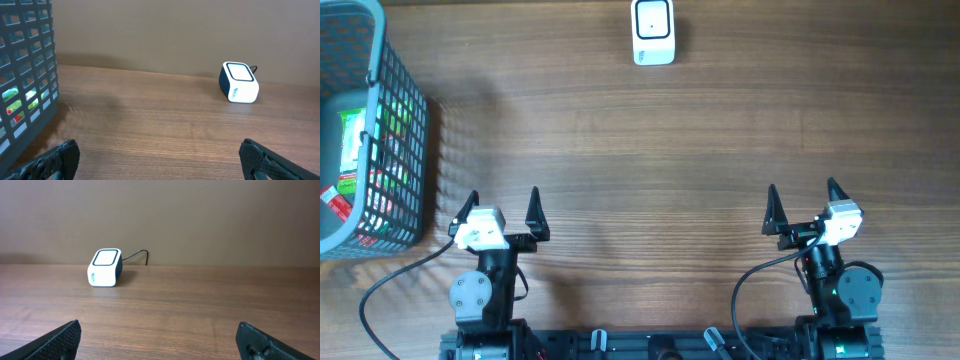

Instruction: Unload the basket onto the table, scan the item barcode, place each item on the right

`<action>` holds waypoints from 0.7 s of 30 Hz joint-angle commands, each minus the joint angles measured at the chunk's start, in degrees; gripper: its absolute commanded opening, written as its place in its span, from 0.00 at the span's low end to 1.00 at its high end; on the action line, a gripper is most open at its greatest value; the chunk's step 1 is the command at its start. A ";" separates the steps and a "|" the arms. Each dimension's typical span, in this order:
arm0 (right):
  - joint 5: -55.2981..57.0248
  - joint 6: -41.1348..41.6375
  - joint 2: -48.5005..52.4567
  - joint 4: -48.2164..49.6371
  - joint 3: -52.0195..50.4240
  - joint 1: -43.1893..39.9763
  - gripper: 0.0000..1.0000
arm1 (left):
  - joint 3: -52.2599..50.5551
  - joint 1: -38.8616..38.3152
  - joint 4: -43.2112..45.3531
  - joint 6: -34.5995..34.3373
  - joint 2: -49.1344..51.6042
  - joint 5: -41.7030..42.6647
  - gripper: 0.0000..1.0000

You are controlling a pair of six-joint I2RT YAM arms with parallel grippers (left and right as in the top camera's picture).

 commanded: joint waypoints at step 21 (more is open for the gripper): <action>-0.92 -0.50 -0.31 0.33 -0.04 -0.31 1.00 | -0.09 0.22 0.39 0.85 -0.09 9.84 1.00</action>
